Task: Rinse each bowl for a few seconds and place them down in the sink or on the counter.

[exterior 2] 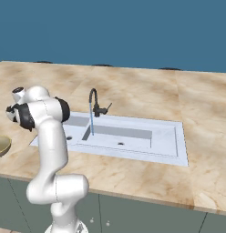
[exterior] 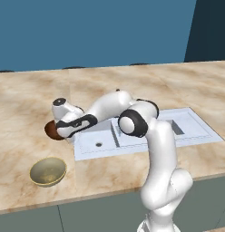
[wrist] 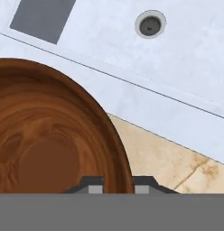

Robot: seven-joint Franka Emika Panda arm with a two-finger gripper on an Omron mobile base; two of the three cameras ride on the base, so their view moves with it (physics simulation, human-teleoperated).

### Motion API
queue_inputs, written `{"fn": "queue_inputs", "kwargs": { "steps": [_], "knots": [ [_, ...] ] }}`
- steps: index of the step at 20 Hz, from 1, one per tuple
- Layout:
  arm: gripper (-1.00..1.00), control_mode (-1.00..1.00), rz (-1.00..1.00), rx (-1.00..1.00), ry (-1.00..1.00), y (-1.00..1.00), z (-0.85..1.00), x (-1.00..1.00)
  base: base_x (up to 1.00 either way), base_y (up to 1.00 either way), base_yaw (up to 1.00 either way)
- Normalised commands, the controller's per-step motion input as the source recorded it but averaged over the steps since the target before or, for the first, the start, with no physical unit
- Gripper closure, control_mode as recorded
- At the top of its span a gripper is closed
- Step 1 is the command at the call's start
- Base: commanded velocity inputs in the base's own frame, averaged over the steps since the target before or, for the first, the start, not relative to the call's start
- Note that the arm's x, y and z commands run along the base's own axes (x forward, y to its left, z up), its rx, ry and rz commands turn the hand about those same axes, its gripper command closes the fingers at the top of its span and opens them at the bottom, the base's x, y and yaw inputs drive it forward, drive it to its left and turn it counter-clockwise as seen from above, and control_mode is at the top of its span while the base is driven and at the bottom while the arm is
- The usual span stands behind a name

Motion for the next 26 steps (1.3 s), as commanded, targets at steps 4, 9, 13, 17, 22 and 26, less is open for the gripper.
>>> {"fn": "queue_inputs", "kwargs": {
  "steps": [4, 9, 13, 17, 22, 26],
  "knots": [
    [1.0, -1.0, -0.04, 0.07, 0.05, 0.15, -0.35, 0.14, 0.0, 0.0, 0.0],
    [-1.0, -1.0, -0.03, 0.02, 0.05, 0.15, -0.09, 0.21, 0.0, 0.0, 0.0],
    [-1.0, -1.0, -0.01, 0.01, 0.01, 0.04, 0.06, 0.08, 0.0, 0.0, 0.0],
    [-1.0, -1.0, 0.0, 0.09, 0.05, 0.0, 0.23, -0.01, 0.0, 0.0, 0.0],
    [-1.0, -1.0, 0.0, 0.07, 0.0, 0.0, 0.28, -0.23, 0.0, 0.0, 0.0],
    [-1.0, -1.0, 0.05, 0.04, -0.05, -0.04, 0.32, -0.46, 0.0, 0.0, 0.0]
  ]
}}
